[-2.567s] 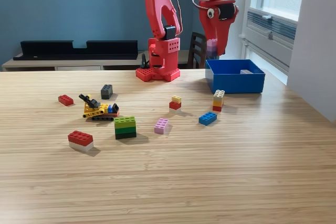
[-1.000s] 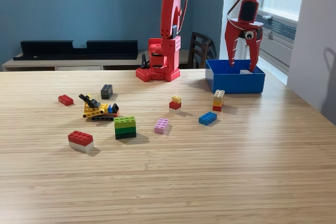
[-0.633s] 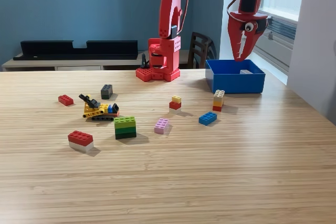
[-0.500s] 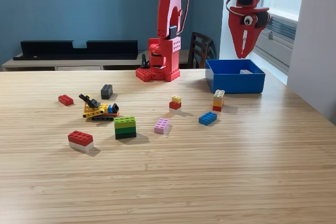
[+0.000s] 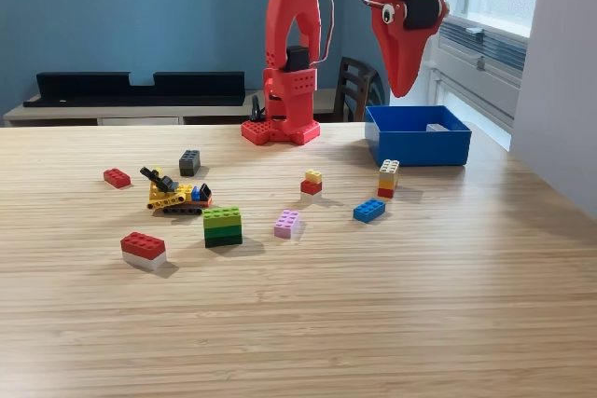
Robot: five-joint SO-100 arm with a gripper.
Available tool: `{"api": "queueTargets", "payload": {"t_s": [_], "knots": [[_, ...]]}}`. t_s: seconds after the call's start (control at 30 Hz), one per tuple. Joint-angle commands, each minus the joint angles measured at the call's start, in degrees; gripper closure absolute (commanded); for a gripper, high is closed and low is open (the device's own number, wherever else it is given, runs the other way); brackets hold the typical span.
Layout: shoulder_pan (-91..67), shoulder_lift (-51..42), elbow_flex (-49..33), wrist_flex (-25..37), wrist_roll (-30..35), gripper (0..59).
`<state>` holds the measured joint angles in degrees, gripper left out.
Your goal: Grasp a lego block and put it in the bin.
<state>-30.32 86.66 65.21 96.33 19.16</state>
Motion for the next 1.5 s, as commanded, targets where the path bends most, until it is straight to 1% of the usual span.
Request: {"api": "queueTargets", "payload": {"t_s": [0.03,0.47,0.7,1.0,1.17,1.5], "knots": [[2.72,1.05,-3.34,0.88,-1.05,58.6],[13.01,1.05,-3.34,0.88,-5.54,58.6],[21.53,1.05,-2.81,0.7,-9.4,58.6],[28.04,1.05,-1.58,0.7,-14.33,58.6],[30.32,1.05,-1.41,0.7,-15.38,58.6],[36.83,1.05,1.67,0.18,-16.96,58.6]]}}
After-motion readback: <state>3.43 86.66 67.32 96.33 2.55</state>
